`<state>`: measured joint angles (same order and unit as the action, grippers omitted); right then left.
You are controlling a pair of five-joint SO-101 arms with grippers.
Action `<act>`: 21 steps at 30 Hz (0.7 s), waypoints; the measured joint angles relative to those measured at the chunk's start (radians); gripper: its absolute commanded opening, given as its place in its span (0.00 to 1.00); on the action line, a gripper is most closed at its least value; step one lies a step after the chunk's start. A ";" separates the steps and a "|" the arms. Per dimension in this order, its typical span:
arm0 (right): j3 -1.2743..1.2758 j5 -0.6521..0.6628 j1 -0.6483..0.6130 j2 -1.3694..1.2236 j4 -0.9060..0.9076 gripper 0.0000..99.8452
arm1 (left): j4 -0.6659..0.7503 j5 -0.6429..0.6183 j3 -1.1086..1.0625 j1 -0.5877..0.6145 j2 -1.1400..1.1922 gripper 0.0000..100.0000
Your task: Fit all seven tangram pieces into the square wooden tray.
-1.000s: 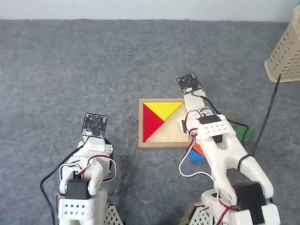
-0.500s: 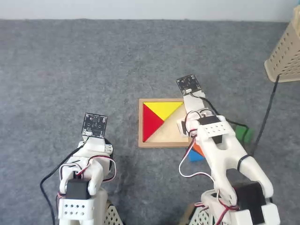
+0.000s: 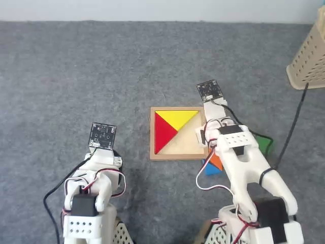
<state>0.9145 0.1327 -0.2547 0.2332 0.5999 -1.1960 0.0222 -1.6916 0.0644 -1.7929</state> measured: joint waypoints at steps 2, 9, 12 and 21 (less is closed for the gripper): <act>0.000 0.000 0.002 0.000 0.000 0.12 | 0.000 0.000 0.000 0.000 0.000 0.01; -0.080 0.000 0.003 0.002 0.166 0.12 | 0.000 0.000 0.000 0.000 0.000 0.01; -0.152 0.075 0.023 0.020 0.322 0.12 | 0.000 0.000 0.000 0.000 0.000 0.01; -0.190 0.117 0.069 0.023 0.539 0.17 | 0.000 0.000 0.000 0.000 0.000 0.01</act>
<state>0.7242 0.2493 -0.1857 0.2562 1.1385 -1.1960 0.0222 -1.6916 0.0644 -1.7929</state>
